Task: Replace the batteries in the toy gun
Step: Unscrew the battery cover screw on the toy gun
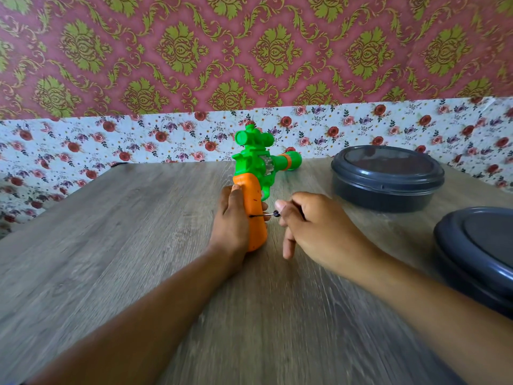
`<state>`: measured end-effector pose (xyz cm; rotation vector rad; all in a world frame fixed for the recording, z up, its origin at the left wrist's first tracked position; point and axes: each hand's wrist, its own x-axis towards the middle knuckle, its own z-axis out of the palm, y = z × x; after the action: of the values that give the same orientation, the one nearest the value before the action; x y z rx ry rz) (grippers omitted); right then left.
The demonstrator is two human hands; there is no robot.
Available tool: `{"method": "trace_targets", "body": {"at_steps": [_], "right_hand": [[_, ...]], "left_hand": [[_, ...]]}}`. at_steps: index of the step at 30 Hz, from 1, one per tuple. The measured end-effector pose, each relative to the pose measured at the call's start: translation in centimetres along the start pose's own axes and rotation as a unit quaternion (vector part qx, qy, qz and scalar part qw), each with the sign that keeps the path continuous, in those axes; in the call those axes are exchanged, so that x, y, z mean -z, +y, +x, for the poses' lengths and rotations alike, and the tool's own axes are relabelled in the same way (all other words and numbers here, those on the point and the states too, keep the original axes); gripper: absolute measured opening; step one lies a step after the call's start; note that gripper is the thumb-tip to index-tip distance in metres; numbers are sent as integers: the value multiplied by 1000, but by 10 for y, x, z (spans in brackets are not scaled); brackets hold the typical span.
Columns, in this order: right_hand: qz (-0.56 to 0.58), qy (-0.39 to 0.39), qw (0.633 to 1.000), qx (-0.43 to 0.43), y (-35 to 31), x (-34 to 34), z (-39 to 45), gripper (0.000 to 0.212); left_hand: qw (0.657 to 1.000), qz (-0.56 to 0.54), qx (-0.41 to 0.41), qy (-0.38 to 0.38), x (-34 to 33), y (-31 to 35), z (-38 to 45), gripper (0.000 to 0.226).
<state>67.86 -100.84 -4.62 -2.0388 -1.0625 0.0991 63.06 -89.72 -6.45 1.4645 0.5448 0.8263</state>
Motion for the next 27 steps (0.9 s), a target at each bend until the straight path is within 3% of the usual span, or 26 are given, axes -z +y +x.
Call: {"method": "trace_targets", "body": {"at_steps": [5, 9, 12, 17, 22, 27], "right_hand": [[19, 14, 998, 54, -3, 3, -2, 15], [59, 4, 997, 41, 0, 4, 0, 10], [65, -9, 998, 2, 2, 2, 2, 21], [-44, -1, 999, -1, 3, 1, 0, 46], [-44, 38, 998, 31, 5, 1, 2, 33], [28, 28, 997, 69, 0, 4, -1, 16]], "left_hand": [[1000, 4, 0, -8, 3, -4, 2, 30], [1000, 4, -1, -12, 2, -2, 0, 30], [1000, 0, -11, -7, 1, -2, 1, 30], [1000, 6, -14, -5, 2, -5, 3, 30], [1000, 16, -16, -11, 2, -5, 3, 30], [1000, 8, -20, -14, 3, -8, 5, 29]]}}
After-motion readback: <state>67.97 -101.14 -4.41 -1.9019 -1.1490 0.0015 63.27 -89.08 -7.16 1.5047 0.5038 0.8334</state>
